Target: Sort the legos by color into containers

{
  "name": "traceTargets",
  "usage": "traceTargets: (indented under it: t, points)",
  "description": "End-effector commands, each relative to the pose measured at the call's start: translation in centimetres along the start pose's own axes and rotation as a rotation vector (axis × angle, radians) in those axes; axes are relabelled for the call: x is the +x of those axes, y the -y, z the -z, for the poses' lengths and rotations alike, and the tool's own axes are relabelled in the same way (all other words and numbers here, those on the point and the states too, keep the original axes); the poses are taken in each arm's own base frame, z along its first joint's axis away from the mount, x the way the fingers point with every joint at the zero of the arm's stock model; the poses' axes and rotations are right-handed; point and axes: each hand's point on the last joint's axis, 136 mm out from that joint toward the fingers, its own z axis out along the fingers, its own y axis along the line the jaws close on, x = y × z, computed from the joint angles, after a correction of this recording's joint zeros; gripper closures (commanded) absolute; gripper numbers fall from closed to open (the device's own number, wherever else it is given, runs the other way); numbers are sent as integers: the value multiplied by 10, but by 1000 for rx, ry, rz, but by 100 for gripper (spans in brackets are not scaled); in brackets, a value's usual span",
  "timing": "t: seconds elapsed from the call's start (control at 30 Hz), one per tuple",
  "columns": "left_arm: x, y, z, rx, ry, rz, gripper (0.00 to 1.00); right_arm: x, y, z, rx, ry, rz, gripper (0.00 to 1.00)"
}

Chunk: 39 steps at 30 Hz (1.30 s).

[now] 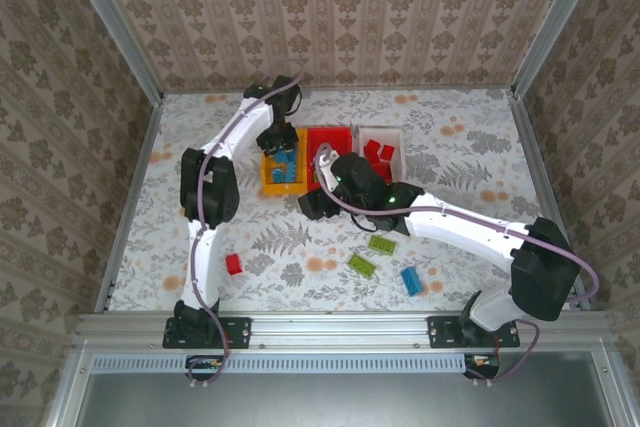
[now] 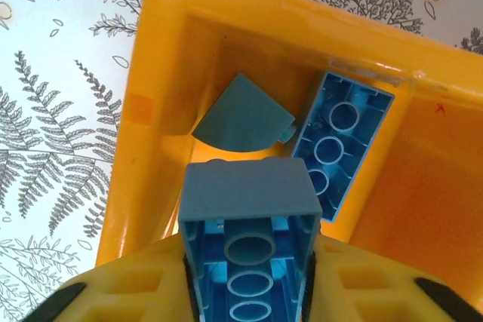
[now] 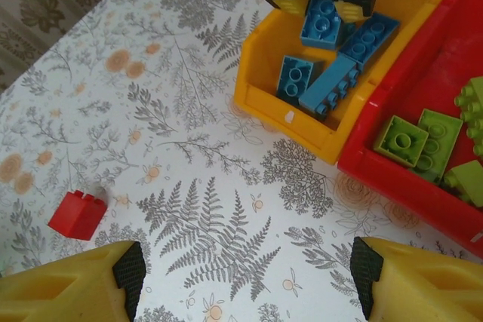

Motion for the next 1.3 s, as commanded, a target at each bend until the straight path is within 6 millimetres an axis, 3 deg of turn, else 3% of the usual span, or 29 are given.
traceTargets:
  t: [0.0,0.17,0.3,0.4,0.53,0.7,1.0,1.1,1.27]
  points:
    - [-1,1,6,13,-13,-35,56,-17,-1,-2,7,42,-29,25]
    - [3,4,26,27,4,-50,42,-9,0,-7,5,20,-19,24]
    - [4,2,62,55,50,-33,42,-1,-6,-15,-8,-3,21,24]
    - [8,-12,91,53,94,2,44,8,-20,-25,-38,-24,69,24]
    - [24,-47,128,25,174,65,49,25,-53,-43,-84,-64,127,24]
    - [62,-110,170,28,294,151,51,51,-110,-71,-134,-107,160,21]
    - [148,-205,211,79,479,223,49,87,-173,-115,-92,-216,112,12]
    - [168,-226,219,78,511,233,49,97,-183,-126,-49,-245,108,10]
    - [189,-246,226,59,511,226,48,109,-170,-145,100,-295,49,8]
